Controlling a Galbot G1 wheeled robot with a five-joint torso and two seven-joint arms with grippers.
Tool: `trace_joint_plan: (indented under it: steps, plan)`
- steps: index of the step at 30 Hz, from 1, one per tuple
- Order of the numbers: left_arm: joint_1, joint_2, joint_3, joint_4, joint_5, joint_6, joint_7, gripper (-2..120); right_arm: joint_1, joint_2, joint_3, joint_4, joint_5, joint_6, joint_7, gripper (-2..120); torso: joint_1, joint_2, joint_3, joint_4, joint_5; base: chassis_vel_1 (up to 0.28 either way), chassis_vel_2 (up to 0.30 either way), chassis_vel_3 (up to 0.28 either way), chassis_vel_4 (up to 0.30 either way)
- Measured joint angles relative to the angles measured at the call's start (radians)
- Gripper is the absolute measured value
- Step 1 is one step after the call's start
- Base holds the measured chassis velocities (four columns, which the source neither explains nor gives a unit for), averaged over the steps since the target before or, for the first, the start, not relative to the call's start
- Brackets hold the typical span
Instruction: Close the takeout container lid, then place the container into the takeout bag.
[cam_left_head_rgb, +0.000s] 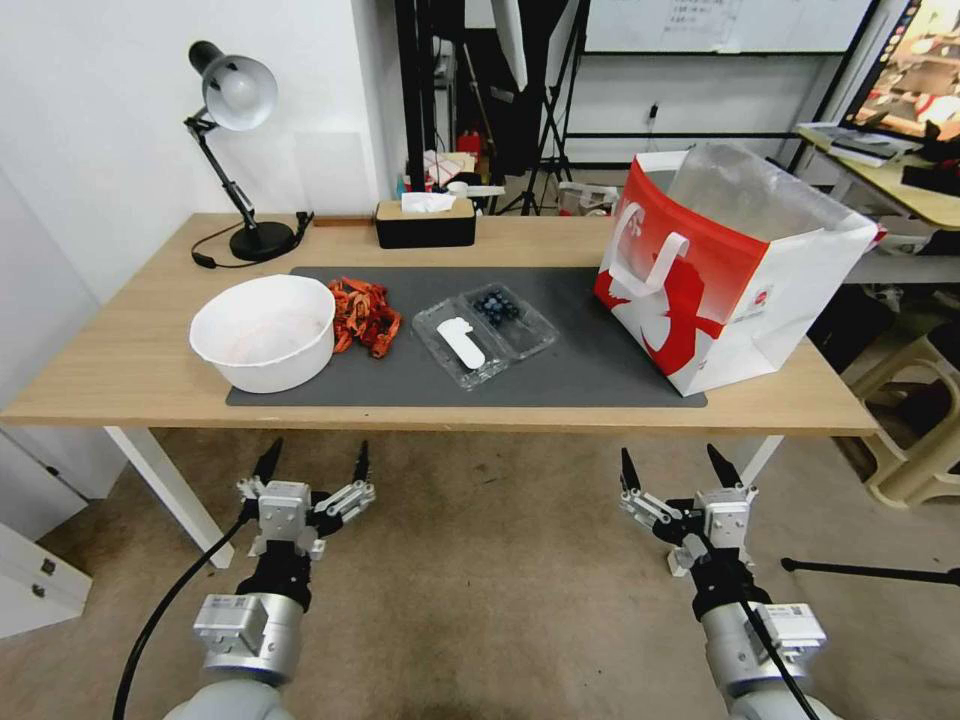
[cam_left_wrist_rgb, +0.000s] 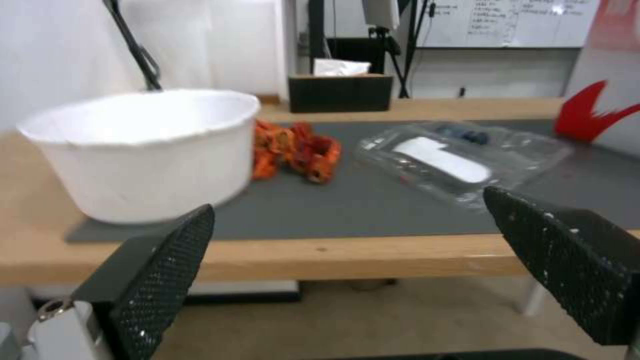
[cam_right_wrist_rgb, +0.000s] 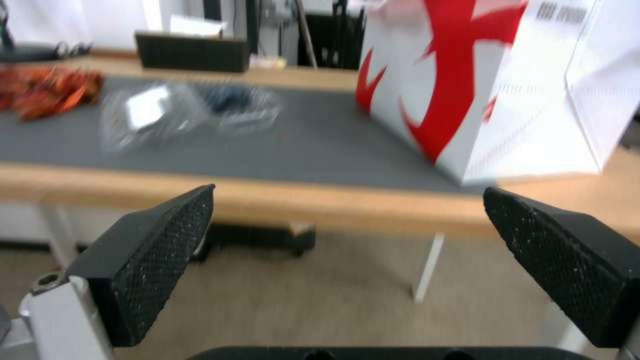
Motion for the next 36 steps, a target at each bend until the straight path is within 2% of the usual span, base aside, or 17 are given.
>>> trace_joint_plan:
  steps: [1,2,3,6,21,24,25,27,29,30,33,34,36]
  plan:
    - [0.0,0.006,0.006,-0.003,-0.007,0.003,-0.007,100,-0.004,0.002,-0.003,0.002,-0.003,0.0,0.001,100,0.0,0.0,0.0,0.0,-0.0001,0.0,0.0,0.0,0.0]
    - [0.0,0.056,0.055,-0.024,-0.056,0.025,-0.063,100,-0.058,0.013,-0.014,0.027,-0.019,0.005,0.001,100,0.0,0.0,0.0,-0.0008,-0.0006,0.0,0.0,0.0,0.0]
    - [-0.005,0.082,0.079,-0.019,-0.079,0.028,-0.092,100,-0.063,0.012,-0.009,0.032,-0.019,0.01,-0.005,100,0.0,0.0,0.0,0.0006,0.0007,0.0,0.0,0.0,0.0]
    - [-0.013,0.105,0.105,-0.005,-0.105,0.033,-0.121,100,-0.063,0.009,-0.002,0.033,-0.016,0.014,-0.011,100,0.0,0.0,0.0,0.0002,-0.0001,0.0,0.0,0.0,0.0]
    - [-0.036,0.106,0.084,0.044,-0.094,-0.004,-0.124,100,-0.038,-0.017,0.025,0.03,0.037,0.028,-0.033,100,0.0,0.0,0.0,0.0,0.0,0.0,0.0,0.0,0.0]
    - [-0.035,0.105,0.078,0.047,-0.092,-0.012,-0.122,100,0.04,-0.092,0.039,-0.003,0.169,0.034,-0.067,100,0.0,0.0,0.0,0.0,0.0002,0.0,0.0,0.0,0.0]
    - [-0.035,0.105,0.078,0.047,-0.092,-0.012,-0.122,100,0.04,-0.092,0.039,-0.003,0.169,0.034,-0.067,100,0.0,0.0,0.0,0.0,0.0002,0.0,0.0,0.0,0.0]
    - [-0.033,0.102,0.073,0.047,-0.089,-0.016,-0.122,100,0.11,-0.156,0.041,-0.043,0.263,0.038,-0.081,100,0.0,0.0,0.0,0.0001,0.0007,0.0,0.0,0.0,0.0]
    - [-0.03,0.097,0.069,0.047,-0.085,-0.019,-0.121,100,0.21,-0.267,0.037,-0.105,0.382,0.055,-0.091,100,0.0,0.0,0.0,0.0002,0.0005,0.0,0.0,0.0,0.0]
    - [-0.03,0.097,0.069,0.047,-0.085,-0.019,-0.121,100,0.21,-0.267,0.037,-0.105,0.382,0.055,-0.091,100,0.0,0.0,0.0,0.0002,0.0005,0.0,0.0,0.0,0.0]
    - [-0.023,0.082,0.063,0.054,-0.078,-0.03,-0.119,100,0.355,-0.399,0.014,-0.184,0.515,0.064,-0.081,100,0.0,0.0,0.0,0.0002,0.0004,0.0,0.0,0.0,0.0]
    - [-0.023,0.082,0.063,0.054,-0.078,-0.03,-0.119,100,0.355,-0.399,0.014,-0.184,0.515,0.064,-0.081,100,0.0,0.0,0.0,0.0002,0.0004,0.0,0.0,0.0,0.0]
    - [-0.021,0.076,0.057,0.065,-0.075,-0.043,-0.117,100,0.449,-0.464,-0.024,-0.23,0.587,0.059,-0.057,100,0.0,0.0,0.0,0.0004,0.0004,0.0,0.0,0.0,0.0]
